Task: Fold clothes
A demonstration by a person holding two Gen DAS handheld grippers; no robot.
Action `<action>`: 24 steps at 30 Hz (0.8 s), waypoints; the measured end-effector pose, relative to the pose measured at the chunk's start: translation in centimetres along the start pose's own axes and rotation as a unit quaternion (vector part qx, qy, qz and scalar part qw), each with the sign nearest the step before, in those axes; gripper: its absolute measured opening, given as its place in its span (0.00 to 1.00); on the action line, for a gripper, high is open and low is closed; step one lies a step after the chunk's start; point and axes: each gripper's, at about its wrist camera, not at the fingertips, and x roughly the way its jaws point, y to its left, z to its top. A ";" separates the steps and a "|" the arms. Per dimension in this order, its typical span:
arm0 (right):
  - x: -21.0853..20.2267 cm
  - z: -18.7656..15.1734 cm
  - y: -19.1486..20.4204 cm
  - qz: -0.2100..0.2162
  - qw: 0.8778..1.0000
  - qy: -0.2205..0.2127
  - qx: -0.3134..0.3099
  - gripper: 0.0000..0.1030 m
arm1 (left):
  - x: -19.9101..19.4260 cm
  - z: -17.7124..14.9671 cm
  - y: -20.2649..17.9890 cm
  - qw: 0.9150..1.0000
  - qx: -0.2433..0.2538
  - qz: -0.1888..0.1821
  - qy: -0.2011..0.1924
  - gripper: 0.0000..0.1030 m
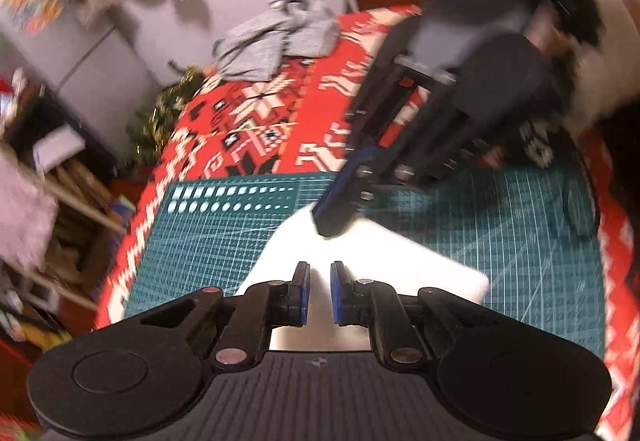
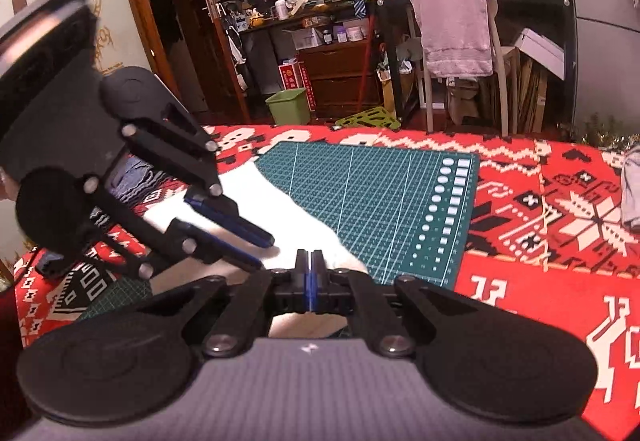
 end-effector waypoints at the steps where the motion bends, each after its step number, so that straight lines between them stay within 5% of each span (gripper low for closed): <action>1: 0.0 0.3 0.0 -0.001 1.000 0.002 0.002 0.02 | -0.1 -0.1 0.8 1.000 -0.027 -0.003 -0.001 0.05; 5: 1.2 1.5 0.3 0.006 1.000 0.007 0.011 0.03 | 0.3 -1.1 3.8 0.990 -0.139 -0.013 0.003 0.01; 10: 2.7 2.5 0.6 -0.014 0.999 0.023 0.030 0.03 | 2.0 -1.7 5.7 0.979 -0.203 -0.022 0.006 0.01; 24: -4.1 0.7 -1.6 -0.072 0.992 0.003 0.100 0.04 | -0.7 -0.7 6.6 0.970 -0.240 0.017 -0.037 0.03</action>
